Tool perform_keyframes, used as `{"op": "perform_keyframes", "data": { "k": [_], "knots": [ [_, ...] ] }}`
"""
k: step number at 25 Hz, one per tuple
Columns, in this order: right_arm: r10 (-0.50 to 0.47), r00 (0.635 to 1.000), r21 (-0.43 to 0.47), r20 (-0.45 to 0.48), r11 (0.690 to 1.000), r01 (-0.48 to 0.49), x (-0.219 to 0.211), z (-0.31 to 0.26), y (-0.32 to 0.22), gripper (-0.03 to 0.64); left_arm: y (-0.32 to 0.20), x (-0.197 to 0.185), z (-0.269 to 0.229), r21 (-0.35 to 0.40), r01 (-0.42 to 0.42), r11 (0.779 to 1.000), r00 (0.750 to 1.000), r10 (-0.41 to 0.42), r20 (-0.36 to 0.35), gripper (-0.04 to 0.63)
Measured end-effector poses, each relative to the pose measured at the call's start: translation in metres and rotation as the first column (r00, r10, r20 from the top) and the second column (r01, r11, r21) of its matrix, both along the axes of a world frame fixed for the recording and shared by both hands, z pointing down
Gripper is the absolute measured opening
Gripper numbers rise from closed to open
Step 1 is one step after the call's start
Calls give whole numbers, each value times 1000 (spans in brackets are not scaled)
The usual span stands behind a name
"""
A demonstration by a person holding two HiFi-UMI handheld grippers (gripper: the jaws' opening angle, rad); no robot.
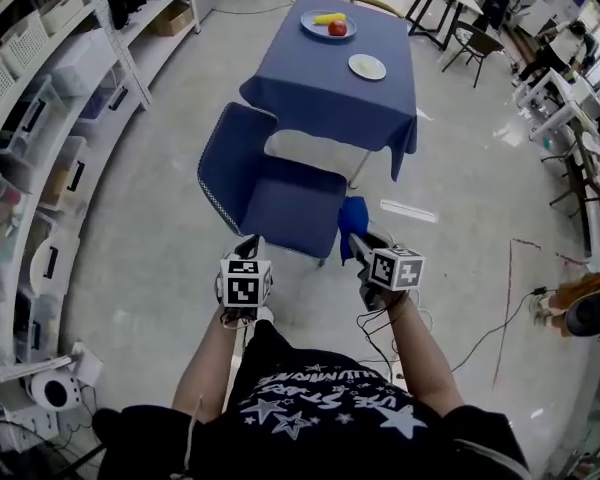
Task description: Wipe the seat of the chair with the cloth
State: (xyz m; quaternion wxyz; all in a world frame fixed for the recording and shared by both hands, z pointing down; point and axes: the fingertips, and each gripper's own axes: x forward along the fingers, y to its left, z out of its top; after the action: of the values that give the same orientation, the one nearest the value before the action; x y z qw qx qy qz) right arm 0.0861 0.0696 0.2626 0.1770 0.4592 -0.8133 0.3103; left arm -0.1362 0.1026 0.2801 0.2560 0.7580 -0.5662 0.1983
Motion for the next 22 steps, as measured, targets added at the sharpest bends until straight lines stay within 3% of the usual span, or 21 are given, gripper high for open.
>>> {"op": "perform_keyframes", "data": {
  "k": [5, 11, 22],
  "knots": [
    [-101, 992, 22, 72, 995, 100, 0, -7, 24, 101, 41, 4, -11, 11, 91, 996, 996, -91, -18, 20],
    [-162, 982, 40, 100, 987, 159, 30, 5, 56, 101, 87, 46, -5, 14, 128, 992, 991, -128, -25, 20],
    [-262, 962, 71, 71, 964, 257, 49, -2, 138, 101, 173, 70, -20, 48, 218, 975, 975, -216, -47, 20]
  ]
}}
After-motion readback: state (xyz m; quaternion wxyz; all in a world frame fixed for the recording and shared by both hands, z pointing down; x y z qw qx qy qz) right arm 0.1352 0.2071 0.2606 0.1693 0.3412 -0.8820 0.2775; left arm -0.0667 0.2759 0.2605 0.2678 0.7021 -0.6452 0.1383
